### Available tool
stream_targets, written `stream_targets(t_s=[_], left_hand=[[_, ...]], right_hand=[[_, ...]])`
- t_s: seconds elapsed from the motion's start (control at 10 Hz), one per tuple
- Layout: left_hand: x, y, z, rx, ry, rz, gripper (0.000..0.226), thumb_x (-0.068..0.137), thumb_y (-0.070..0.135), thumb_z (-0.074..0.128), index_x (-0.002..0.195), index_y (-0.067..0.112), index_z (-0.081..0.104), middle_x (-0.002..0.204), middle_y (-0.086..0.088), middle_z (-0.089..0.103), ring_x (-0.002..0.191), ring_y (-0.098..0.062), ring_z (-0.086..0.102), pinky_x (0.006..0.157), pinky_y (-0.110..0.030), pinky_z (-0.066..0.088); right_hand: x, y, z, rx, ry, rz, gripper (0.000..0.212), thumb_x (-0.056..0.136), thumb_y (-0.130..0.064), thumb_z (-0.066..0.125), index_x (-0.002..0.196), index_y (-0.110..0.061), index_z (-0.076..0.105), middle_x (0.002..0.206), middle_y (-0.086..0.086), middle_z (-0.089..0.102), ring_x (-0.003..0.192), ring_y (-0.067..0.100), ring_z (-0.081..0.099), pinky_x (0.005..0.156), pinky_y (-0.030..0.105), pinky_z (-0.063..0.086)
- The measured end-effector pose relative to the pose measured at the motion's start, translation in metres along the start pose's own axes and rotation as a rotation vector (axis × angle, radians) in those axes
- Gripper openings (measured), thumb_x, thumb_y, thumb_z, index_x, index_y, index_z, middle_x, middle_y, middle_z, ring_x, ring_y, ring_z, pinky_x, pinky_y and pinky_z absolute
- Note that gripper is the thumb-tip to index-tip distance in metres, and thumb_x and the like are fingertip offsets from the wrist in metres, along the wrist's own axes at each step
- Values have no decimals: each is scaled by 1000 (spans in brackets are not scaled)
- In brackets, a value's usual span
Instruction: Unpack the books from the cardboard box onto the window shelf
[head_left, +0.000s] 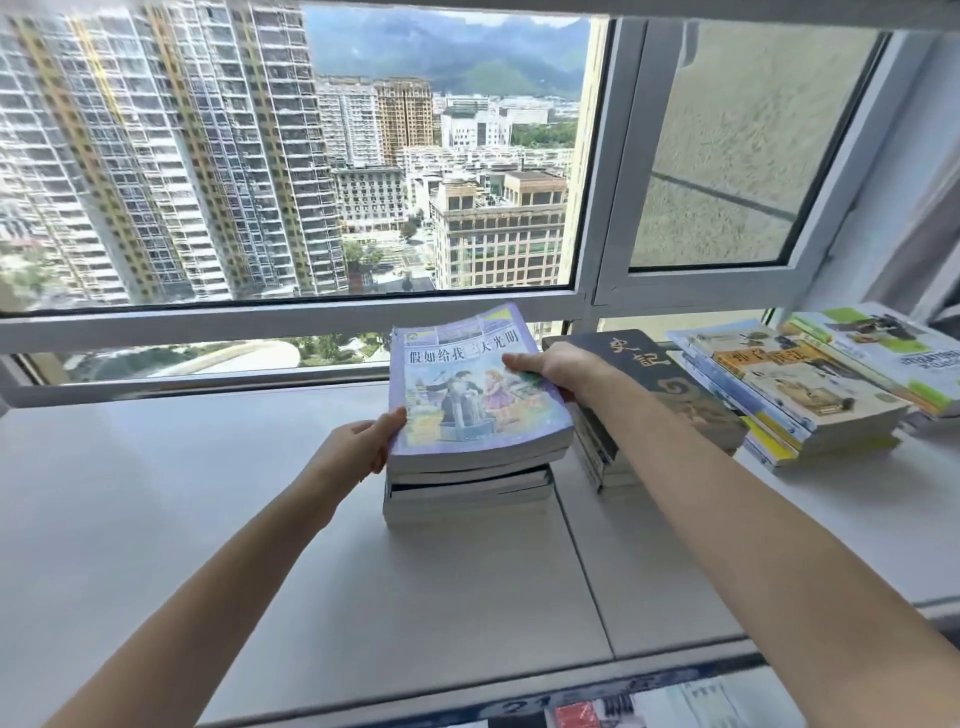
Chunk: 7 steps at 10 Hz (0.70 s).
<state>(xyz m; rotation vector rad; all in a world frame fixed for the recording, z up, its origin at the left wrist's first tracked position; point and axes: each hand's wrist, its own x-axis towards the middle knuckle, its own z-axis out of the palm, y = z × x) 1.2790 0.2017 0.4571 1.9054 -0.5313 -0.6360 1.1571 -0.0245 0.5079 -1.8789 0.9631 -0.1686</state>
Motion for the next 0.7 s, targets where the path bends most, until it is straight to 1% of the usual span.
stream_targets(t_s=[0.1,0.2,0.3,0.4,0.5,0.6,0.7], left_hand=[[-2,0,-2,59,-23,45,49,87,54,52,70,9,56,47,4,44,44,-9,36,52,-26,26],[-3,3,-3,102,-28,54,51,89,54,50,81,5,63,56,-1,44,51,-14,34,53,-27,26],[-2,2,-4,151,-41,58,58,90,54,47,85,-1,64,55,-1,44,50,-14,35,51,-27,26],[-1,3,-4,196,-75,56,62,93,52,44,94,-7,64,59,-4,53,53,-17,43,49,-25,31],[0,4,-4,327,-32,107,56,91,56,42,95,3,60,73,-4,62,67,-19,57,62,-33,45],[-3,7,-5,444,94,167,49,88,60,45,105,14,53,97,0,64,90,-22,60,76,-39,46],[-8,14,-2,456,211,237,52,87,52,52,124,15,48,115,-2,61,103,-23,59,84,-37,46]], right_hand=[[3,0,1,4,-16,10,37,81,-42,69,69,-9,57,52,0,64,43,14,58,49,19,50],[2,-3,2,-56,6,10,39,82,-44,68,65,-11,56,46,-2,60,36,14,54,38,15,42],[4,-5,1,-124,18,12,41,79,-47,70,63,-12,56,61,2,58,47,16,50,46,21,43],[1,-10,0,-282,67,6,46,78,-52,68,64,-12,53,61,2,57,46,14,51,40,20,37],[0,-13,-3,-474,151,-34,52,79,-58,63,61,-11,48,54,1,54,42,13,51,39,22,32],[-5,-16,-5,-508,203,-71,54,87,-57,52,59,-11,48,52,2,54,41,12,53,41,22,36],[-15,-15,-24,-258,248,-128,56,89,-55,49,82,-2,63,69,8,66,56,19,65,60,30,55]])
